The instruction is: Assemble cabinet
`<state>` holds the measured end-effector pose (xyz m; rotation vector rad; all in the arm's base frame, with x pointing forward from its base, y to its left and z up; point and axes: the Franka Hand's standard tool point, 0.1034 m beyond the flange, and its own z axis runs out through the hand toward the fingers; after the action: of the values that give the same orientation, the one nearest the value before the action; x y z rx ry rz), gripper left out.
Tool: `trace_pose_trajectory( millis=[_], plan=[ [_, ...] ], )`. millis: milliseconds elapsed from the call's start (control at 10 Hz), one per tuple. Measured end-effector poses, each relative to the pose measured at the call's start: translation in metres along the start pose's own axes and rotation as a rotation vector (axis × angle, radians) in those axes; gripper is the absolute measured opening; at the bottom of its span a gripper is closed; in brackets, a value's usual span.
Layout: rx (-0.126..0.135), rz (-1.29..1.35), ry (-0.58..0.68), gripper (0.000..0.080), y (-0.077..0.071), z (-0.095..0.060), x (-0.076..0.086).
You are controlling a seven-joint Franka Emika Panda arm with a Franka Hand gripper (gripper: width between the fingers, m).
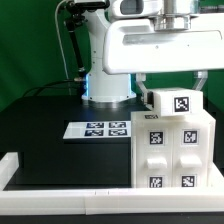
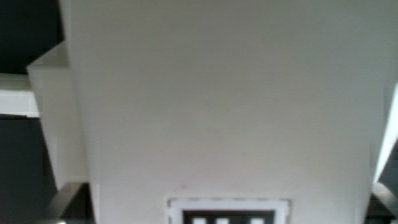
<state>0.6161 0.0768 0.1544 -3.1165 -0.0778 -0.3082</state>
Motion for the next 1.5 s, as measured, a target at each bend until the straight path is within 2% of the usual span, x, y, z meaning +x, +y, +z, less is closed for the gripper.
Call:
trace_pose_trajectory(
  millis=[400,600,900,1100,1500],
  plan=[
    [0.003,0.094,0.0,0.0556,0.0,0.0,0.0],
    [0.028,0.357,0.009,0.0557,-0.003,0.0,-0.002],
    [0.045,0.686,0.013,0.0556,-0.009,0.0,-0.002],
    [0.063,0.803,0.018,0.0552,-0.012,0.004,-0.004],
    [0.09,0.995,0.0,0.0549,-0.014,0.004,-0.004]
  ],
)
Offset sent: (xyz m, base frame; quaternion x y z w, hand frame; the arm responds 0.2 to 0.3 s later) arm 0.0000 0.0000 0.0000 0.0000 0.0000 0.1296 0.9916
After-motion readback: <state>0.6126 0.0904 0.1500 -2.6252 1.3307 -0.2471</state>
